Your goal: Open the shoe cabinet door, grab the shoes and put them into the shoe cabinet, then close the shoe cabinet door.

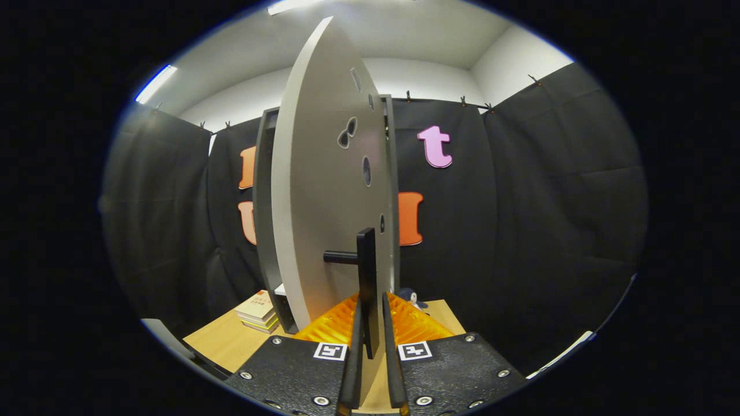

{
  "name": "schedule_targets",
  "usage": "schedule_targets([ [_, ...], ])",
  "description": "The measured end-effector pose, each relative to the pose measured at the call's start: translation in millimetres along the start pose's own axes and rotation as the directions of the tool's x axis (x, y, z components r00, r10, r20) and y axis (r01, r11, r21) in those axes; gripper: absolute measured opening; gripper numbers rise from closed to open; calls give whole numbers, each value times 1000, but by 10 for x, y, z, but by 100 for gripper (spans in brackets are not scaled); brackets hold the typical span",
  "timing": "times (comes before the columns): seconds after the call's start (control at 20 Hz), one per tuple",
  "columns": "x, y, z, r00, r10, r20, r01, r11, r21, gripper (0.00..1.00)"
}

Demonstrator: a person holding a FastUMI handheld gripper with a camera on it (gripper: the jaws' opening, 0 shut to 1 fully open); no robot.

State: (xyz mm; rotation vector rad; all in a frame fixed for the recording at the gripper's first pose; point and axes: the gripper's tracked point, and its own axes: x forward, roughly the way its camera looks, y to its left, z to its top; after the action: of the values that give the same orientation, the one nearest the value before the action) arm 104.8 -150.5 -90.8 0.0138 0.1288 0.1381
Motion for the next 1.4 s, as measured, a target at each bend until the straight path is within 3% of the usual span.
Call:
schedule_targets([
  [0.15, -1, -377, 76, 999, -51, 12, 51, 999, -7, 16],
  [0.2, 7, -534, 97, 997, -75, 16, 75, 997, -14, 10],
  [0.4, -60, -653, 60, 1000, -14, -16, 16, 996, 89, 9],
  [0.85, -321, -495, 58, 1000, -24, -6, 24, 999, 33, 9],
  [1.15, -487, -413, 61, 993, -116, 8, 116, 993, 15, 9],
  [1.4, -536, 73, -140, 992, -119, -30, 119, 993, 14, 14],
])
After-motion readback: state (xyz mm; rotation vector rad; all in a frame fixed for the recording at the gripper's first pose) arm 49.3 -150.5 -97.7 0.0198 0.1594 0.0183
